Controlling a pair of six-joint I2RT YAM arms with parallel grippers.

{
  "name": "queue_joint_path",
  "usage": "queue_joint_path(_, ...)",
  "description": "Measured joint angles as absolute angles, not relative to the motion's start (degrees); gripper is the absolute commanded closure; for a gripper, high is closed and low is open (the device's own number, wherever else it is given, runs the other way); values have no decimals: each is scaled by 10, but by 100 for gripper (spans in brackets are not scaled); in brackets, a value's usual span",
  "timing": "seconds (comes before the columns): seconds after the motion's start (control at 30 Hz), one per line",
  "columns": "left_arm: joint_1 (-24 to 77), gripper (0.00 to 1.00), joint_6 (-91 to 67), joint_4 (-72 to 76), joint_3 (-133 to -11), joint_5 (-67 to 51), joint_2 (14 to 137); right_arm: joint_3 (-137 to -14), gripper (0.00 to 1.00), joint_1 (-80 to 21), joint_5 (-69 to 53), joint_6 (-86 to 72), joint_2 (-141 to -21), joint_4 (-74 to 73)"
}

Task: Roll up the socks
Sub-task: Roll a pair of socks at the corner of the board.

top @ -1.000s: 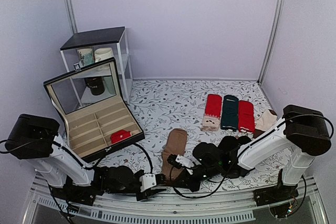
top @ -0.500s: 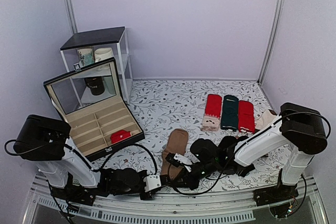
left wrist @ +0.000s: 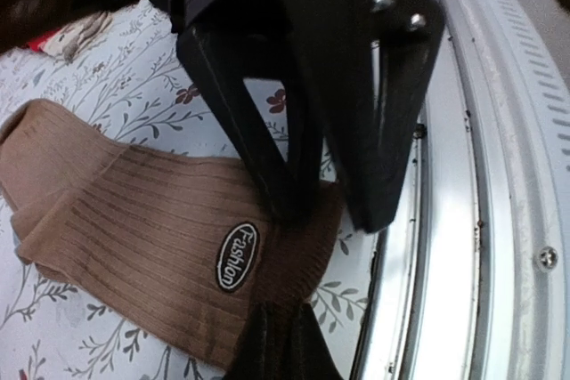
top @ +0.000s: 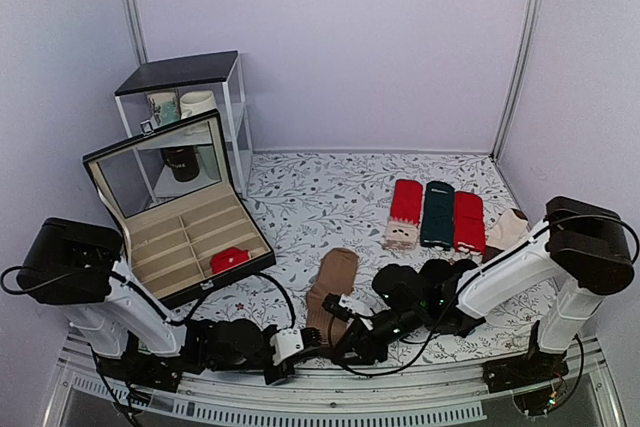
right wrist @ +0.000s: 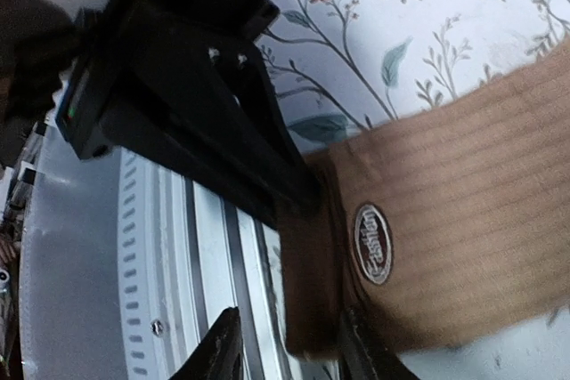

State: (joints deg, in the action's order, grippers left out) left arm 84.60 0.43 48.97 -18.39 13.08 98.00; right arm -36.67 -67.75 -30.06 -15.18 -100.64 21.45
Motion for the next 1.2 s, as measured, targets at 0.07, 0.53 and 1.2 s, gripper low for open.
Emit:
queue_joint_path(0.07, 845, 100, -21, 473, -183, 122, 968, -338, 54, -678, -281, -145, -975, 224)
queue_joint_path(0.53, 812, 100, -134, 461, -217, 38, 999, -240, 42, -769, -74, 58, -902, 350)
queue_joint_path(1.2, 801, 100, -149, 479, -219, 13, 1011, -269, 100, -778, -9, 90, -970, 347)
